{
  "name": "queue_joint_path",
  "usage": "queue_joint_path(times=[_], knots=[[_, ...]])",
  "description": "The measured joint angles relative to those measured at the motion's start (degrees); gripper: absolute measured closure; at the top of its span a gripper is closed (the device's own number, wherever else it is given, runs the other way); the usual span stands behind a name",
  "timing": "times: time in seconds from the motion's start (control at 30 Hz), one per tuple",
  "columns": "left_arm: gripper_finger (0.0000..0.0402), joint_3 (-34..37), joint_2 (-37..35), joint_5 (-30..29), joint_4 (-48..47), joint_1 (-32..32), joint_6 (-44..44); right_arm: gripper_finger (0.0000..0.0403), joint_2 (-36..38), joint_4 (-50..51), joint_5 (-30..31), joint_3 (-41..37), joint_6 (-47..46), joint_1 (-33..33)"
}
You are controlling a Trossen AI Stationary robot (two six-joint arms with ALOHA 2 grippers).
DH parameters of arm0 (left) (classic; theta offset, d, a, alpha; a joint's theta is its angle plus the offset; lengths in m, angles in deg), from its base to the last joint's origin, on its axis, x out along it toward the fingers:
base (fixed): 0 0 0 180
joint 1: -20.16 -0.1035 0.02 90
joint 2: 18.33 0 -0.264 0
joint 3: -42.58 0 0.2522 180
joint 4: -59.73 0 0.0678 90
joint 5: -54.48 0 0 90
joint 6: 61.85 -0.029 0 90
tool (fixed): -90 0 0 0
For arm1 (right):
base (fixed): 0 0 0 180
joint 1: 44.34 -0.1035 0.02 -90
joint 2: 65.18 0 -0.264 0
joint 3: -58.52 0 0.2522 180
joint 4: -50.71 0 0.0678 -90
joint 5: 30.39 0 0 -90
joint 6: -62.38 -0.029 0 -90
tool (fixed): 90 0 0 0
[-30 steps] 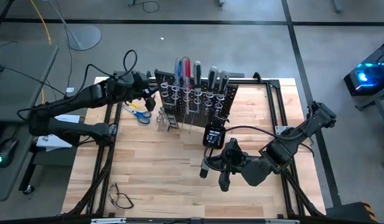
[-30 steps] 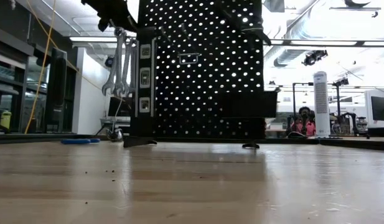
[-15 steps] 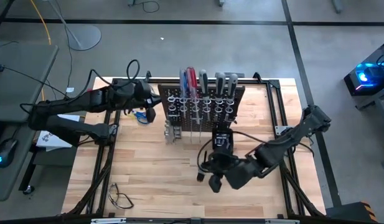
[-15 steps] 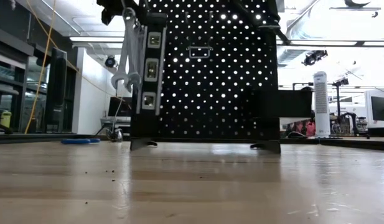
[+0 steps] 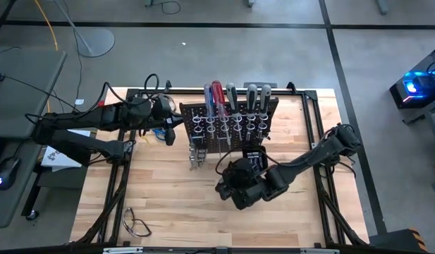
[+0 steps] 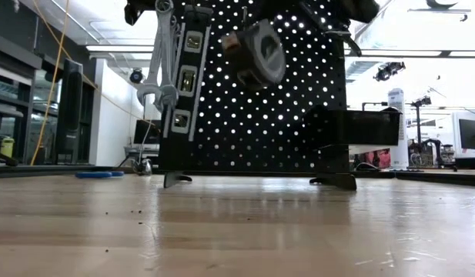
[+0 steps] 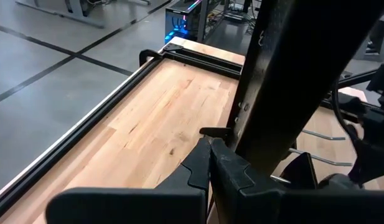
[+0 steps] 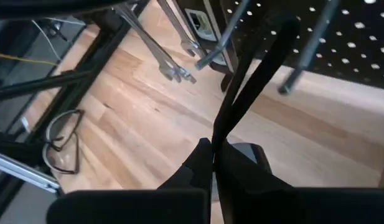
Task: Hang tools onto peg board
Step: Hang the gray tape measure on the pegboard
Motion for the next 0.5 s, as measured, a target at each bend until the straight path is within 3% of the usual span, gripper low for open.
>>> queue_joint_path(times=[0.27,0.5], knots=[[0.0401,0.0,0.0,-1.1,0.0,0.0,0.0,0.0403,0.0,8.0,1.2,0.0,-9.8,-2.9],[0.0401,0.0,0.0,-1.6,-0.1,0.0,0.5,0.0403,-0.2,1.6,4.2,0.0,-6.3,-2.7]])
